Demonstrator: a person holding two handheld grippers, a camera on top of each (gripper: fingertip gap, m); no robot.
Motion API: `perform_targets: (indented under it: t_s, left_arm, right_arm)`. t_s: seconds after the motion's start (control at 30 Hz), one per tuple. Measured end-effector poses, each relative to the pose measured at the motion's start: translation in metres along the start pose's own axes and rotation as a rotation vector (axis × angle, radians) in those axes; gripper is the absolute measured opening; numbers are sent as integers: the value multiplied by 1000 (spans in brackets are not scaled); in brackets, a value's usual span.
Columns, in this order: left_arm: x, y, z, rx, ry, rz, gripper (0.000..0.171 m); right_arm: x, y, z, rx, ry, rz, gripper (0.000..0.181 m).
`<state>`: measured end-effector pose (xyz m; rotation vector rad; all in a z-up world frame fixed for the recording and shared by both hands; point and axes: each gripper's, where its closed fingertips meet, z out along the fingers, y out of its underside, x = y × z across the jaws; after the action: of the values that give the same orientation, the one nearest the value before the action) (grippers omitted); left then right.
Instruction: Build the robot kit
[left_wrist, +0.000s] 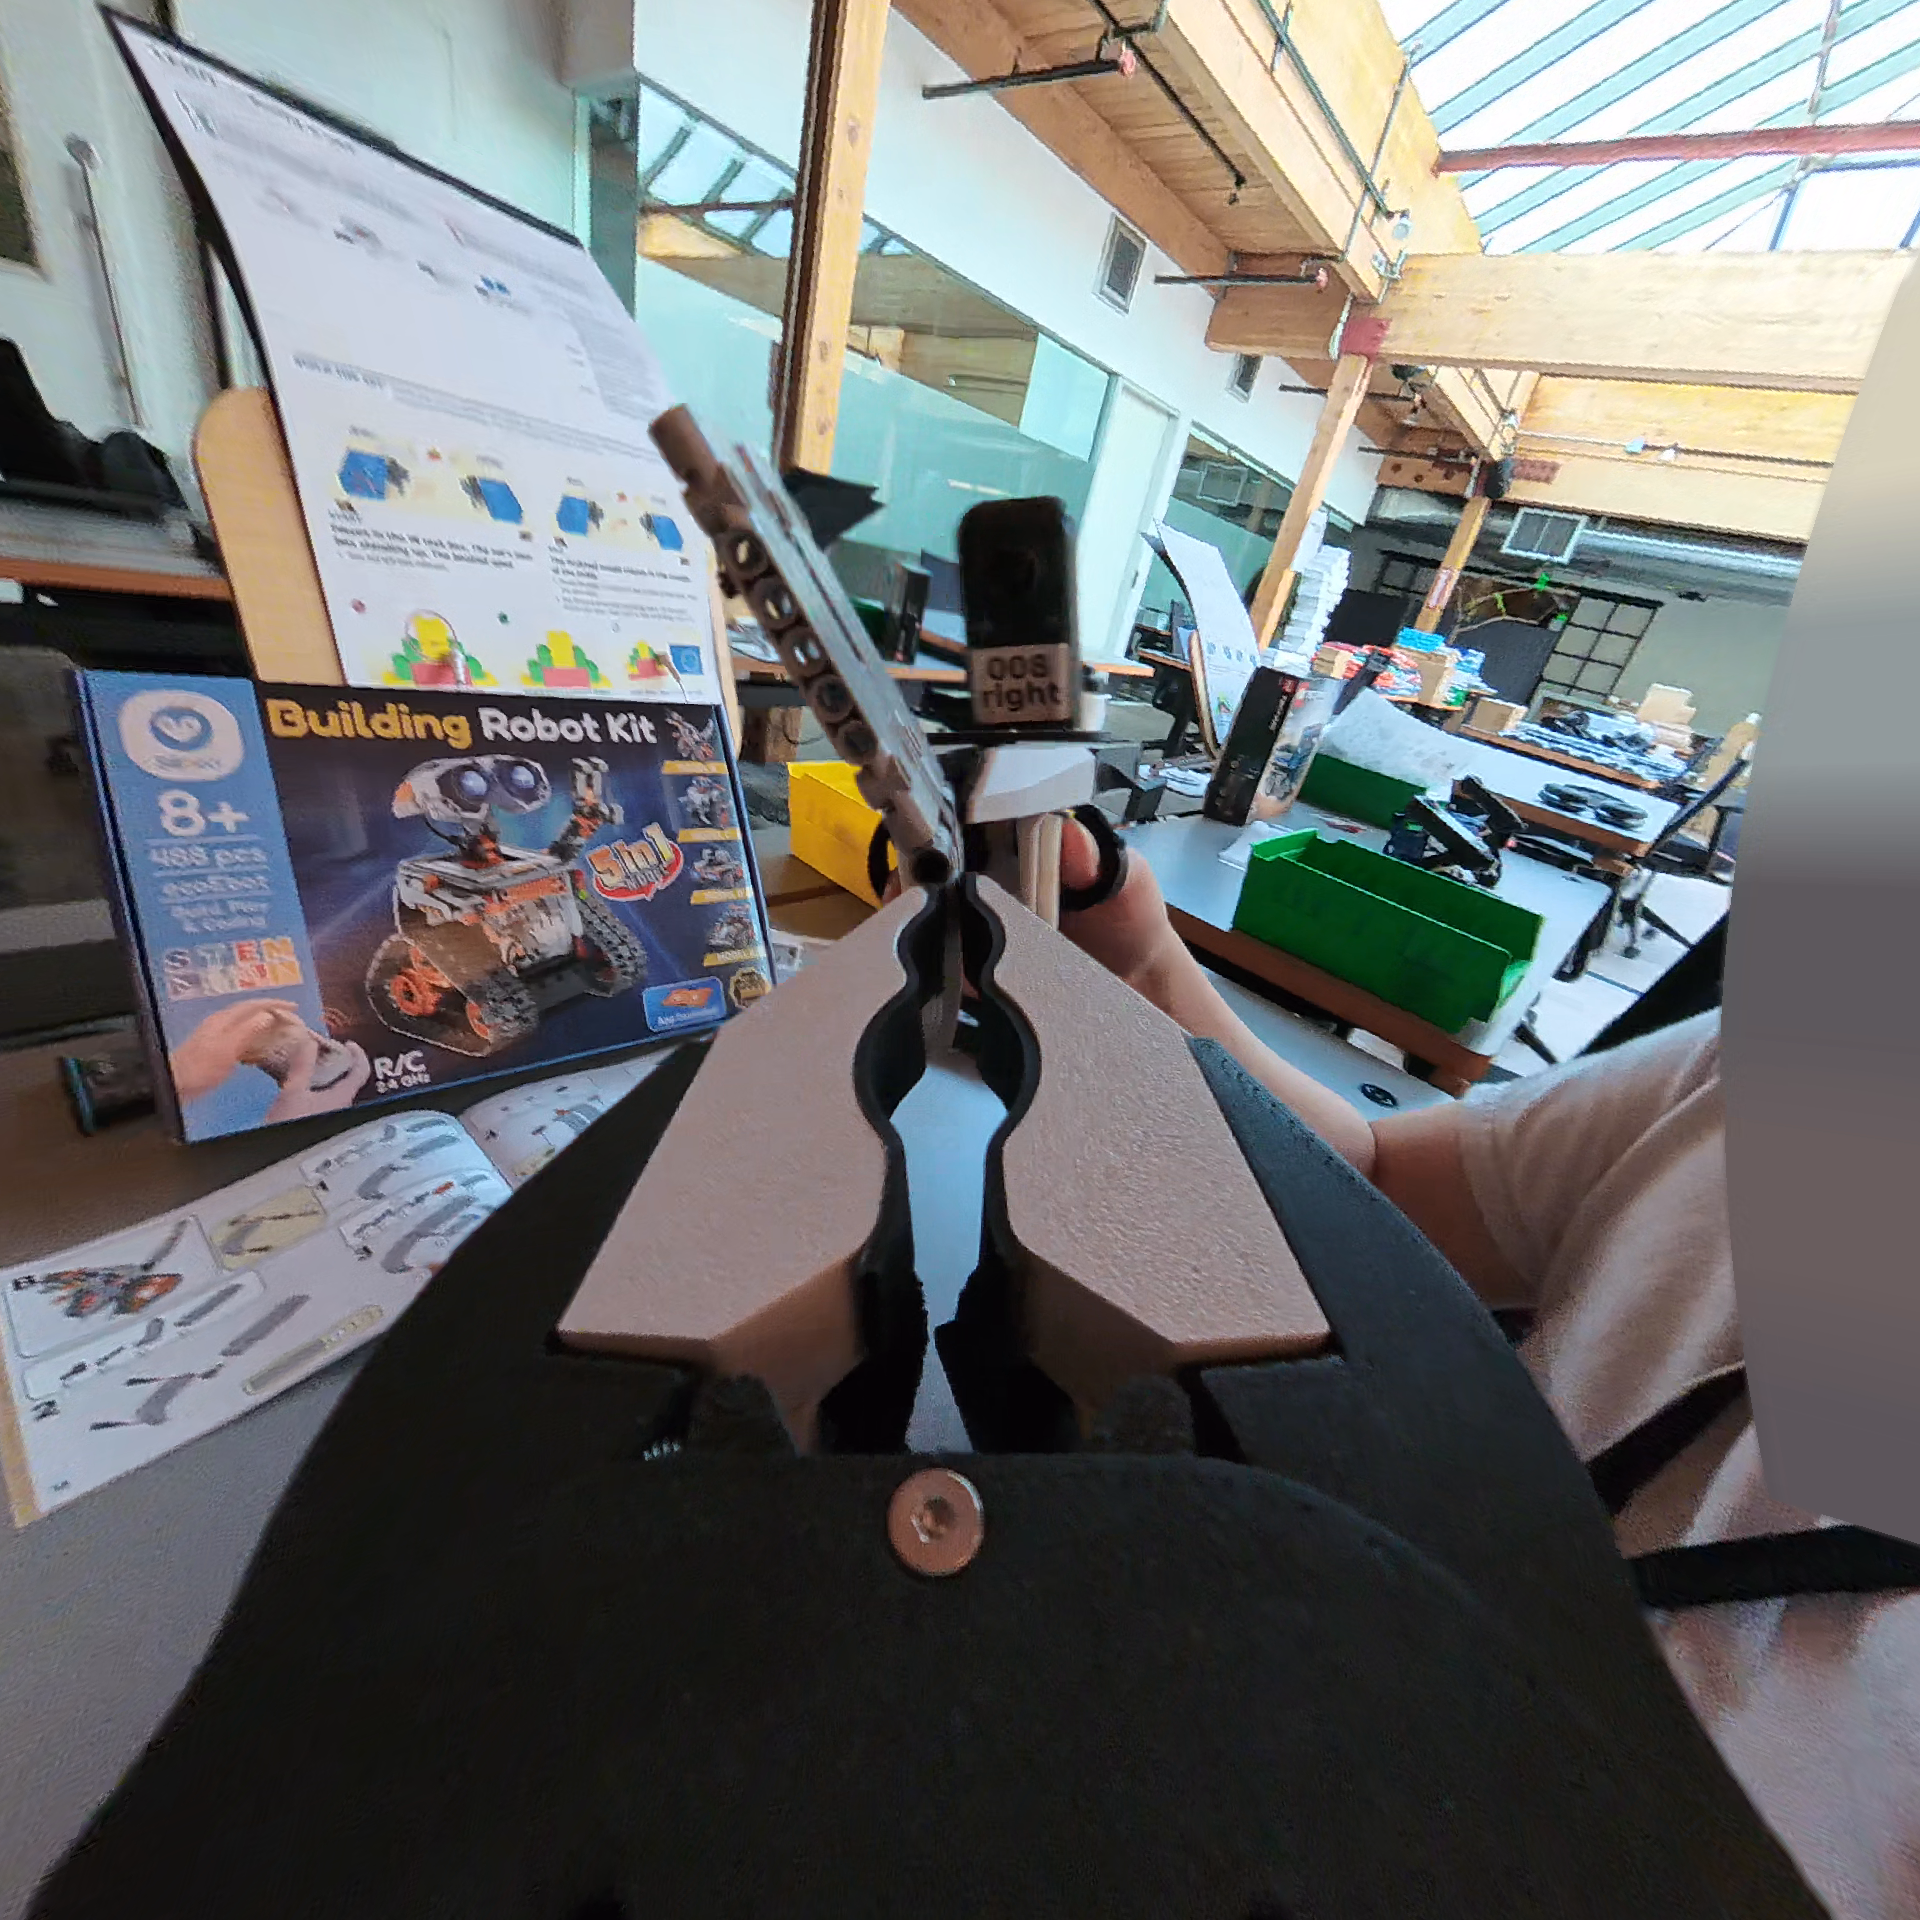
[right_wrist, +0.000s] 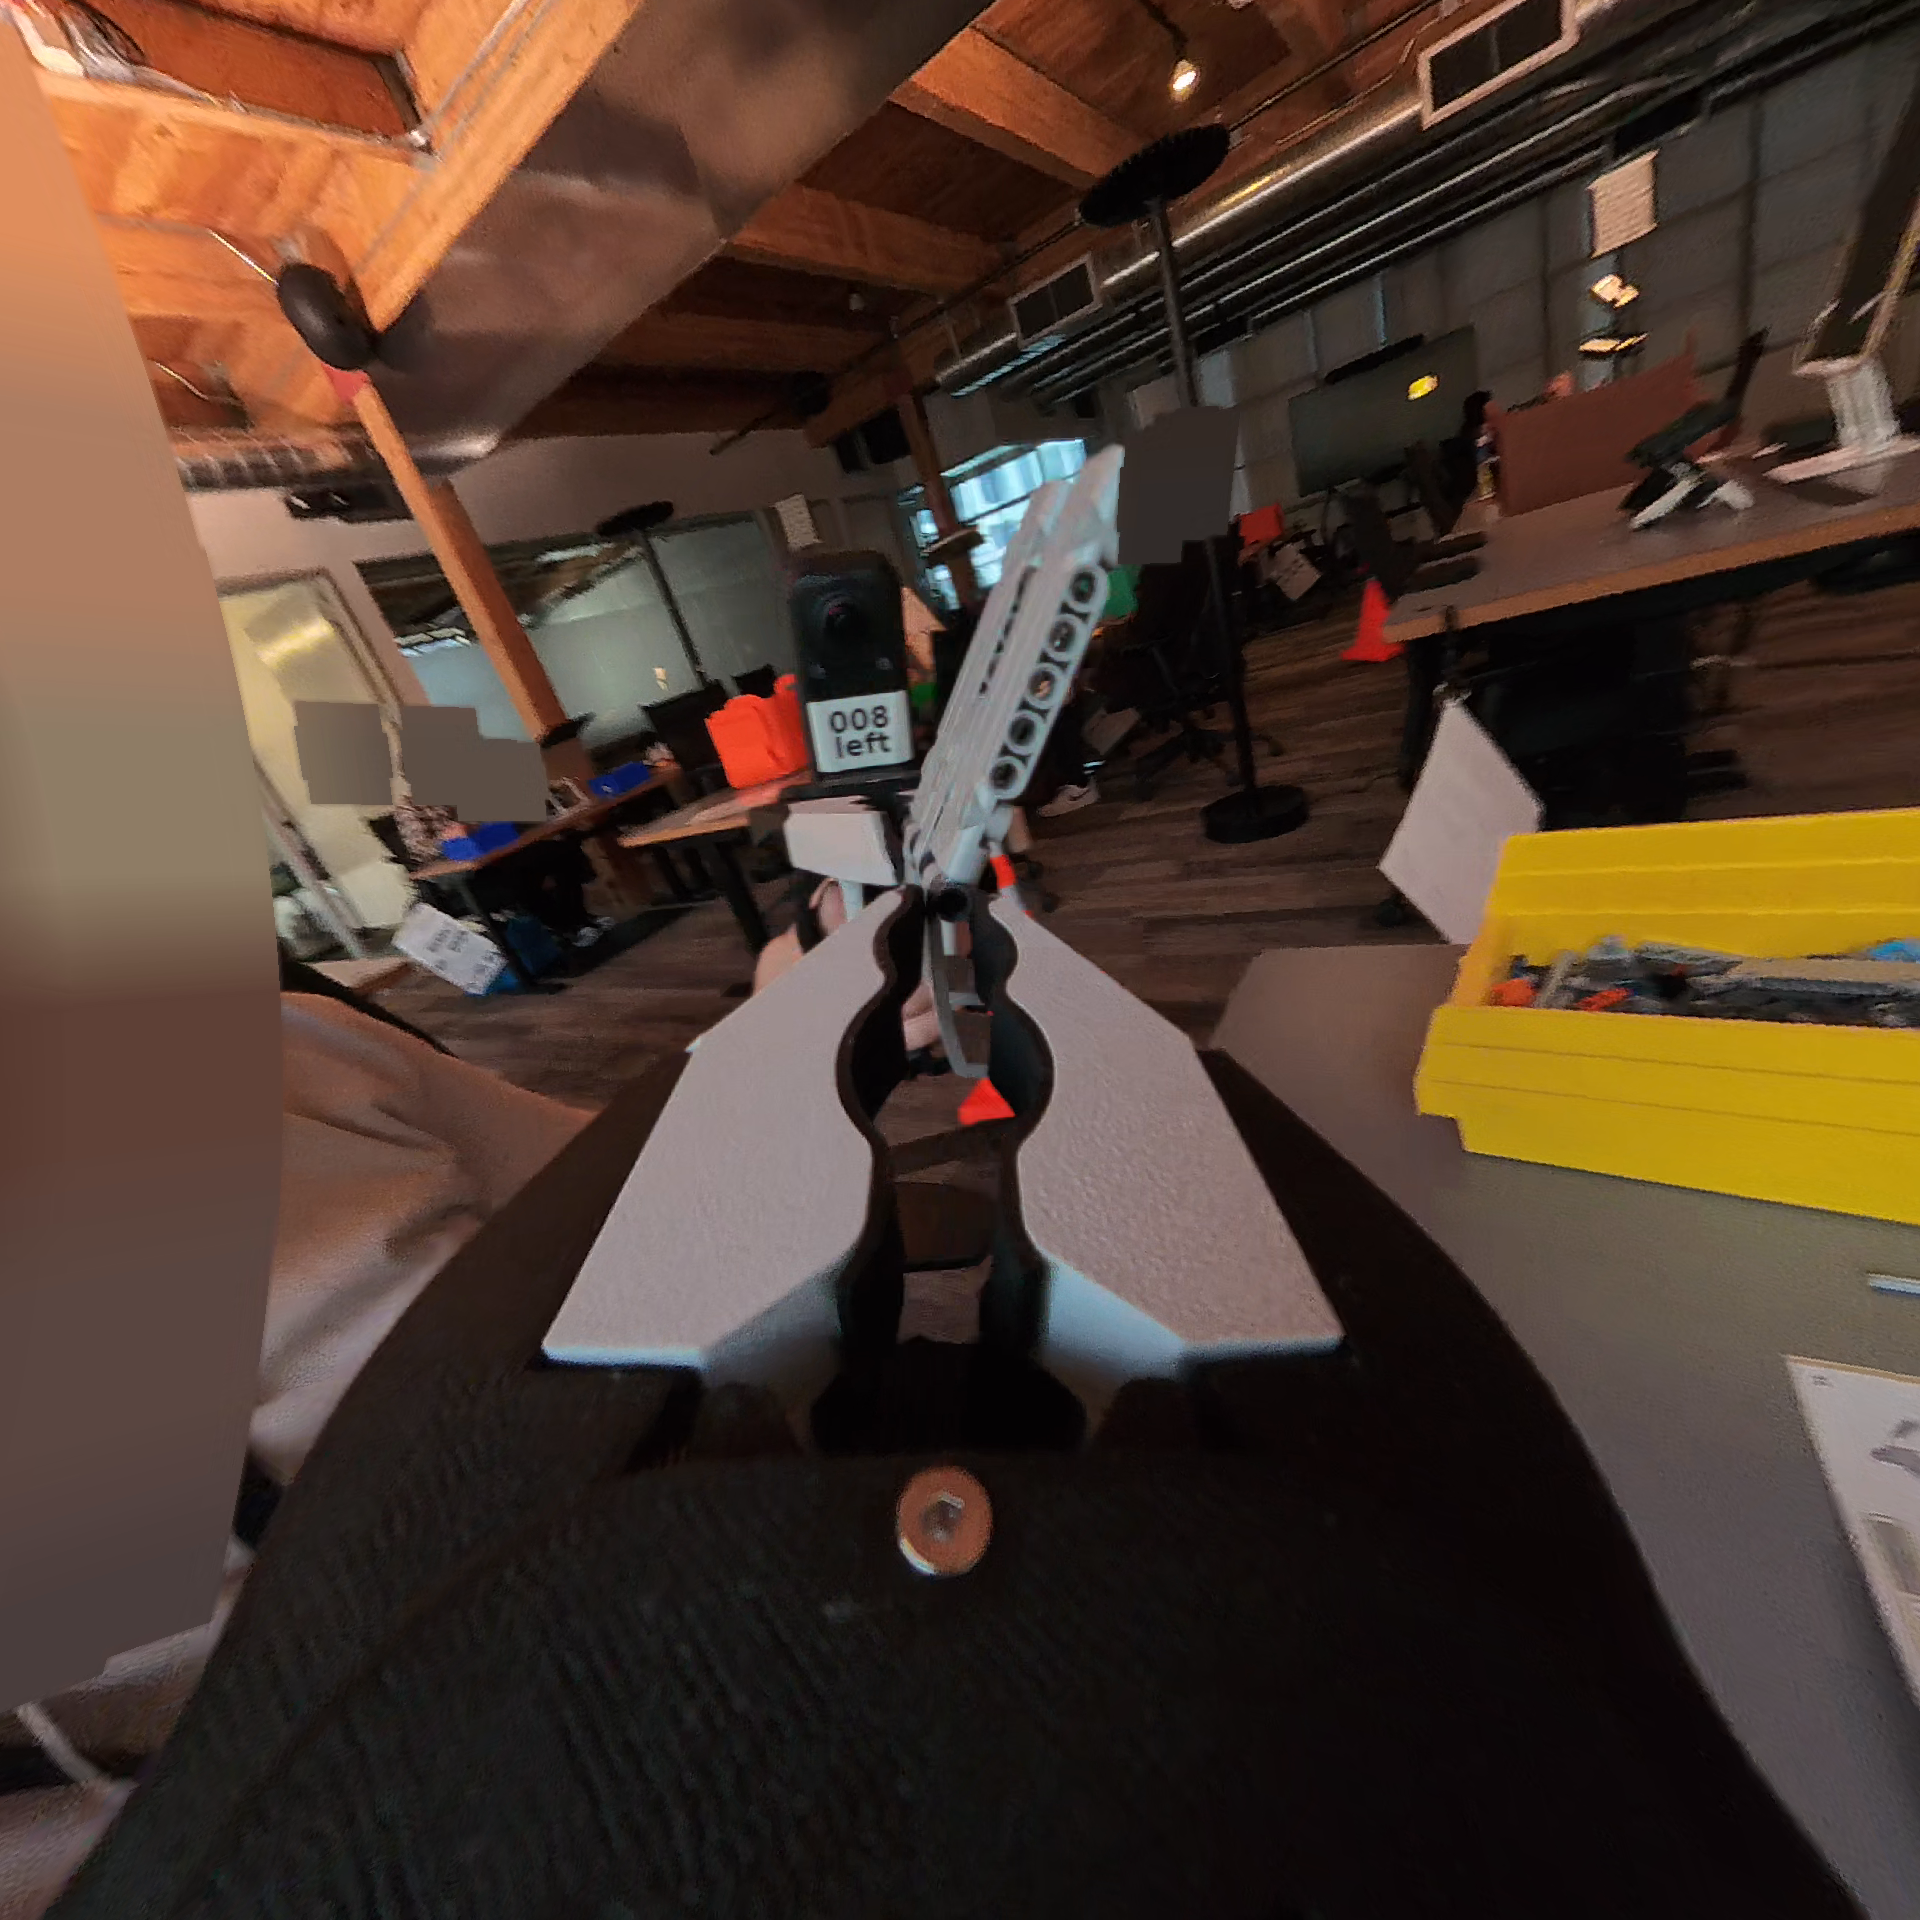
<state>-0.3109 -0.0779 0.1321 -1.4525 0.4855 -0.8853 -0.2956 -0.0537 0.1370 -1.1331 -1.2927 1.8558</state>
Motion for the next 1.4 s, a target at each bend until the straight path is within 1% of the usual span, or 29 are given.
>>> perform_targets:
  t_s: [0.07, 0.17, 0.2, 0.23, 0.27, 0.33, 0.4, 0.47, 0.57, 0.6, 0.63, 0.67, 0.73, 0.8, 0.87, 1.03, 1.13, 1.2, 1.23, 1.3, 1.4]
  left_arm:
    - [-1, -4, -1, 32, -31, 32, 0]
    - [-1, -7, -4, 64, -55, 79, 0]
    - [0, -8, -4, 72, -54, 90, 0]
    - [1, -8, -4, 77, -50, 96, 0]
    - [2, -8, -4, 79, -45, 95, 0]
    - [4, -10, -5, 94, -31, 85, 0]
    - [7, -13, -6, 111, -7, 71, 0]
    - [11, -15, -7, 121, 23, 56, 0]
    - [17, -14, -7, 121, 83, 26, 0]
    - [18, -14, -6, 126, 95, 19, 0]
    - [20, -13, -6, 128, 108, 13, 0]
    - [21, -13, -5, 130, 118, 8, 0]
    - [22, -10, -3, 116, 124, 10, 0]
    - [23, -7, -1, 100, 121, 22, 0]
    - [24, -5, -1, 90, 123, 28, 0]
    - [22, 3, 0, 33, 120, 44, 0]
    - [22, 5, -1, 14, 153, -2, 17]
    - [21, 3, -2, 36, 187, -76, 33]
    - [20, 0, -3, 54, 207, -116, 35]
    - [13, -1, -4, 72, 226, -184, 36]
    - [1, 10, 0, 34, 198, -233, 29]
  right_arm:
    - [1, -9, -1, 25, 107, -157, 11]
    - [-13, -30, -6, 97, 254, -477, 21]
    - [-14, -31, -6, 85, 294, -532, 24]
    - [-14, -29, -5, 54, 310, -545, 28]
    - [-13, -25, -3, 21, 305, -522, 34]
    - [-7, -20, -1, 0, 280, -402, 46]
    - [-9, -20, -1, 34, 194, -286, 48]
    - [-12, -17, -2, 31, 118, -214, 42]
    - [-22, -13, -2, 22, 18, -190, 14]
    - [-23, -15, -2, 40, 4, -174, 11]
    - [-22, -16, -3, 51, -9, -146, 10]
    - [-23, -12, -2, 33, -34, -117, 13]
    - [-24, -5, 1, -12, -72, -60, 10]
    - [-26, -7, 0, 20, -103, -29, 6]
    - [-25, -4, -1, 0, -126, 15, 5]
    - [-22, 4, -3, -49, -143, 41, 5]
    - [-17, 9, -6, -88, -127, 40, 5]
    - [-15, 17, -9, -148, -118, 36, 5]
    - [-13, 23, -10, -190, -104, 22, 5]
    - [-12, 31, -12, -245, -83, -6, 5]
    - [-14, 35, -14, -276, -96, -7, 5]
